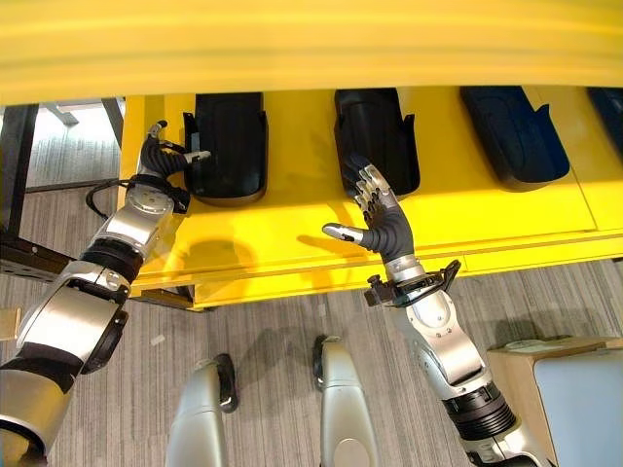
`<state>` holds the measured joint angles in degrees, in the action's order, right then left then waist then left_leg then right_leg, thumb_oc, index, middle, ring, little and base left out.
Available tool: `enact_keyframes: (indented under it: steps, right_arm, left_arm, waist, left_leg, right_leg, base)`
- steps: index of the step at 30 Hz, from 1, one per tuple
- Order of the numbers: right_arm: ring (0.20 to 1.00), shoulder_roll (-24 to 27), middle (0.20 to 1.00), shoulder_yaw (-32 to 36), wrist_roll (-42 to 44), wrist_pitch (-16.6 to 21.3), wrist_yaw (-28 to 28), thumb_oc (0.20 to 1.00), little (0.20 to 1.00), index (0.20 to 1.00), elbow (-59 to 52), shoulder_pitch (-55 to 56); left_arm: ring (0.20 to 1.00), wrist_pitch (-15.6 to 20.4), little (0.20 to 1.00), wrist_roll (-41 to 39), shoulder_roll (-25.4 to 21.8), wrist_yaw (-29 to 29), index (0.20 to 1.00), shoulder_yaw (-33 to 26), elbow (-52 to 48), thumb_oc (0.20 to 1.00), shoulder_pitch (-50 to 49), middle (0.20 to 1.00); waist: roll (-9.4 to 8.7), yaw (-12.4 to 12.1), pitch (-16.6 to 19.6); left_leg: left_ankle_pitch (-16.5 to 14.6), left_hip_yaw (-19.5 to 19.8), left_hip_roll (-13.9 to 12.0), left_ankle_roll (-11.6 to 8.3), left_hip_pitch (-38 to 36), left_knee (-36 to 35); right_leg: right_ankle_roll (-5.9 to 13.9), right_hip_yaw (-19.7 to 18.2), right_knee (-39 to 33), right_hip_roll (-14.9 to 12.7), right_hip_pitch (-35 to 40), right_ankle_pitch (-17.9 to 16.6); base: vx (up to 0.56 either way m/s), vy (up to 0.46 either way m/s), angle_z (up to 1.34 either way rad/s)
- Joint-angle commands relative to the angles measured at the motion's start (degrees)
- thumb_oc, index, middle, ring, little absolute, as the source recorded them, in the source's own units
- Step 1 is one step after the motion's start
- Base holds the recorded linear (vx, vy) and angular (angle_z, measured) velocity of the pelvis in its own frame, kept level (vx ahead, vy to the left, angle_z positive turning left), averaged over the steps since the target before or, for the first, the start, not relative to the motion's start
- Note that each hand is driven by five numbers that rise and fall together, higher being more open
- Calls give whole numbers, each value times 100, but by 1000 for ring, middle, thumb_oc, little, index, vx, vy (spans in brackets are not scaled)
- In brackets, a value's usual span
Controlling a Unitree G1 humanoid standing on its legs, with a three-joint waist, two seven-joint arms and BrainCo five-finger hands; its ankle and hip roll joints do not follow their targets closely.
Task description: Move parts from the plastic box to the shelf.
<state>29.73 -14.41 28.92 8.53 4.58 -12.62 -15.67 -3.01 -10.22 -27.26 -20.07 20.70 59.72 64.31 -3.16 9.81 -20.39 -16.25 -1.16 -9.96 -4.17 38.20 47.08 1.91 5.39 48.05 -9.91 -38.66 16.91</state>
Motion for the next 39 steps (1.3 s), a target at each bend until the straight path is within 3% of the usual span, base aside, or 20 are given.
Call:
enact_keyframes:
  steps: [1,9,12,15,22,23,24,29,33,34,35,36,39]
  right_arm:
    - [1000,-102,1000,246,54,417,-39,1000,1000,1000,-474,-33]
    - [1000,-254,1000,564,-164,553,69,1000,1000,1000,-509,87]
    - [1000,-312,1000,758,-270,596,119,1000,1000,1000,-482,146]
    - [1000,-318,1000,822,-326,617,137,1000,1000,1000,-470,138]
    - [1000,-225,1000,863,-350,622,85,1000,1000,1000,-434,136]
    - [1000,-136,1000,888,-344,643,48,1000,1000,1000,-421,114]
    - [1000,-125,1000,877,-333,648,42,1000,1000,1000,-416,108]
    - [1000,-77,1000,878,-317,660,37,1000,1000,1000,-388,107]
    - [1000,-102,1000,898,-297,654,15,1000,1000,1000,-365,215]
    - [1000,-109,1000,913,-316,644,2,1000,1000,1000,-338,262]
    - [1000,-150,1000,943,-337,606,-43,1000,1000,1000,-285,386]
    - [1000,-148,1000,939,-336,606,-45,1000,1000,1000,-288,393]
    - [1000,-219,1000,941,-383,565,-135,1000,1000,1000,-154,629]
  left_arm:
    - [1000,25,1000,-224,-15,-2,1000,-216,142,1000,-409,1000]
    - [1000,559,1000,98,-292,-443,1000,-1039,-2391,1000,-2351,1000]
    - [1000,754,1000,567,-346,-536,1000,-1623,-3895,1000,-3473,1000]
    - [1000,873,1000,933,-388,-589,1000,-1933,-4715,1000,-4013,1000]
    - [1000,964,1000,1766,-723,-584,1000,-2270,-5832,1000,-4654,1000]
    - [1000,889,1000,2602,-1040,-686,1000,-2294,-6111,1000,-4719,1000]
    - [1000,888,1000,2744,-1080,-735,1000,-2309,-6125,1000,-4723,1000]
    - [1000,825,1000,3503,-1289,-790,1000,-2267,-6293,1000,-4753,1000]
    - [1000,1080,1000,3079,-1116,-605,1000,-2275,-6551,1000,-4973,1000]
    - [1000,1187,1000,2805,-1047,-497,1000,-2281,-6600,1000,-5061,1000]
    - [1000,1466,1000,1988,-847,-268,1000,-2310,-6774,1000,-5298,1000]
    - [1000,1468,1000,1975,-848,-258,1000,-2320,-6782,1000,-5313,1000]
    - [1000,1751,1000,907,-563,136,1000,-2311,-6933,1000,-5734,1000]
  waist:
    - [-24,-31,-118]
    - [22,-259,-177]
    - [31,-383,-177]
    - [25,-434,-168]
    - [56,-476,-155]
    - [60,-466,-170]
    - [76,-469,-138]
    - [83,-454,-147]
    - [86,-466,-175]
    - [87,-473,-168]
    - [97,-487,-142]
    - [97,-484,-142]
    - [111,-510,-63]
  left_leg:
    - [-121,400,-330,-125,-199,-238]
    - [-138,372,-317,-109,-240,-260]
    - [-154,348,-303,-93,-260,-302]
    - [-169,345,-295,-80,-236,-275]
    - [-192,313,-300,-73,-269,-307]
    - [-51,270,-295,-49,-227,-354]
    - [-176,277,-301,-77,-295,-360]
    - [-168,258,-311,-86,-333,-384]
    - [38,218,-308,-73,-410,-579]
    - [84,214,-314,-79,-468,-668]
    - [186,210,-322,-102,-622,-900]
    - [196,207,-322,-103,-641,-922]
    - [410,196,-356,-155,-950,-1395]
  right_leg:
    - [347,-256,-511,-435,417,-268]
    - [323,-239,-539,-440,437,-253]
    - [313,-211,-564,-454,449,-251]
    - [304,-208,-570,-469,454,-250]
    - [320,-206,-623,-480,466,-278]
    - [289,-190,-681,-504,416,-407]
    - [330,-206,-660,-497,466,-298]
    - [336,-209,-698,-503,500,-315]
    - [304,-169,-847,-513,558,-489]
    - [304,-156,-915,-507,617,-514]
    - [319,-140,-1089,-499,738,-587]
    - [318,-137,-1106,-498,755,-595]
    - [344,-83,-1445,-466,1037,-705]
  base:
    - [0,0,0]
    - [0,0,0]
    - [0,0,0]
    - [0,0,0]
    - [-11,4,0]
    - [0,0,0]
    - [0,0,0]
    - [0,1,0]
    - [-41,-5,0]
    - [36,-42,-1]
    - [31,-39,-2]
    - [47,-44,0]
    - [61,-54,-1]
